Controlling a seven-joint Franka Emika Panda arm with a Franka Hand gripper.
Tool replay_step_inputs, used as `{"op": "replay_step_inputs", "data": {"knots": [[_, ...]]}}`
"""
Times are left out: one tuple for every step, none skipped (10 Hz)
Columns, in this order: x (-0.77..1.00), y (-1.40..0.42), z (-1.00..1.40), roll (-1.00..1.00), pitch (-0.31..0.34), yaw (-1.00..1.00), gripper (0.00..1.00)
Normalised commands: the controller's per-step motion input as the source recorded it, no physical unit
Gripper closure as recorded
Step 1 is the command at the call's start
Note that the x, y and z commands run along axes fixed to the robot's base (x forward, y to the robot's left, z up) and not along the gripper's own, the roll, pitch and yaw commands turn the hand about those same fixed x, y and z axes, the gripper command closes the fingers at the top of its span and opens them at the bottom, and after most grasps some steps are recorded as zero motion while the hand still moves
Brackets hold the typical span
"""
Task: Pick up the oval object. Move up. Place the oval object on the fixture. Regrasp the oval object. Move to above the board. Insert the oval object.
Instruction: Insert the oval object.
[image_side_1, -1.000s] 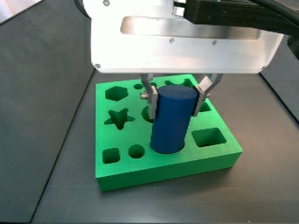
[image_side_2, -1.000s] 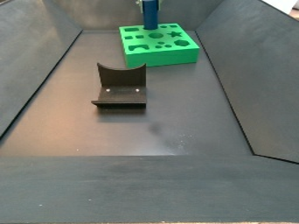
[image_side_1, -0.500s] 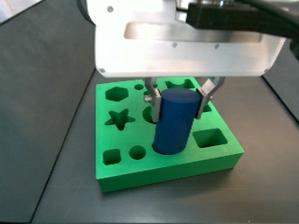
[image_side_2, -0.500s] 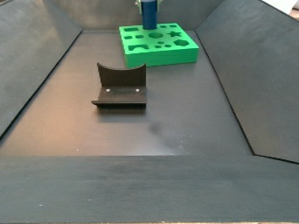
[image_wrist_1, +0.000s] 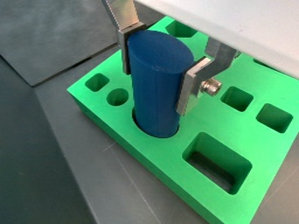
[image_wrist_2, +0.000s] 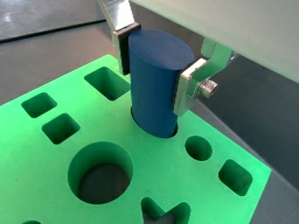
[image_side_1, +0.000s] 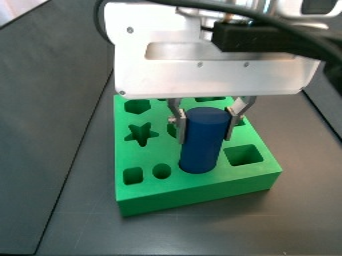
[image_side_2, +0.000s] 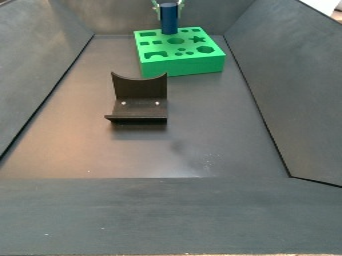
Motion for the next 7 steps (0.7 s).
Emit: {"op": "replay_step_inputs", "data": {"knots": [[-0.06,0.0,-0.64,0.37,-0.1,0.0,1.0],[-0.01,0.0,-0.59,0.39,-0.11,0.0,1.0],[-0.07,0.0,-0.65,0.36,-0.107,0.0,1.0],[-0.09,0.0,-0.71,0.33,-0.106,0.0,1.0],[-0.12,-0.07,-0.66,0.21,-0.206,-0.07,1.0],[0.02,0.0,0.0,0.02,0.071,0.0,1.0],[0.0,0.0,0.0,0.0,0.0,0.0,1.0]]}}
